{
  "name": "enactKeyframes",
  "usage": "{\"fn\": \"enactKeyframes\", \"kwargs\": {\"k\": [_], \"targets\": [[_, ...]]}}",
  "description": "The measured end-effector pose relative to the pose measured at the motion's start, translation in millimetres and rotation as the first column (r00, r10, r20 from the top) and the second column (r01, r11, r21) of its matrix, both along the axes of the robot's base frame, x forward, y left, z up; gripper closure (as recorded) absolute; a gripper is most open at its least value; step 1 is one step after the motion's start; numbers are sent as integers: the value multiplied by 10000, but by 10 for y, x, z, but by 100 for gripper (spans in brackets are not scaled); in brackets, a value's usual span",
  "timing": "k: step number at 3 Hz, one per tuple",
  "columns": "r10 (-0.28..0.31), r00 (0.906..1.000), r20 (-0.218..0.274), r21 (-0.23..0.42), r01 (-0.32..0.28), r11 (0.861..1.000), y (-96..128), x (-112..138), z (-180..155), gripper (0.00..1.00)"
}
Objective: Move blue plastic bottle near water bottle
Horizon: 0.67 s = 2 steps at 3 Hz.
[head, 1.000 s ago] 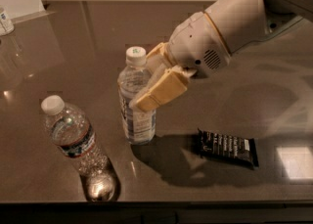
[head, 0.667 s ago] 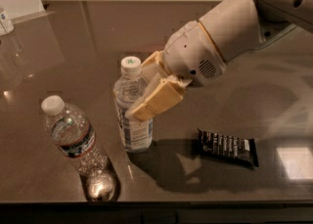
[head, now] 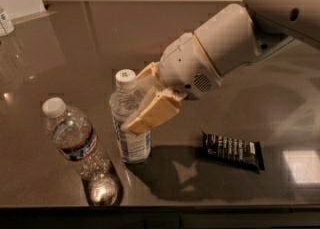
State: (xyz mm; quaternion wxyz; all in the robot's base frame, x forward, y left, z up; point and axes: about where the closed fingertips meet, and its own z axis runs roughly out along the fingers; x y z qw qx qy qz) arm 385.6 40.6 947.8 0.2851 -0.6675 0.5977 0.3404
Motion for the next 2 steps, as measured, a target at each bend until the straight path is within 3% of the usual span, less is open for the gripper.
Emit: {"fn": "enactKeyframes", "kwargs": {"k": [1, 2], "targets": [[3, 10000, 84, -60, -3, 10000, 42, -23, -34, 36], [30, 9999, 141, -102, -28, 9999, 73, -43, -46, 0]]}}
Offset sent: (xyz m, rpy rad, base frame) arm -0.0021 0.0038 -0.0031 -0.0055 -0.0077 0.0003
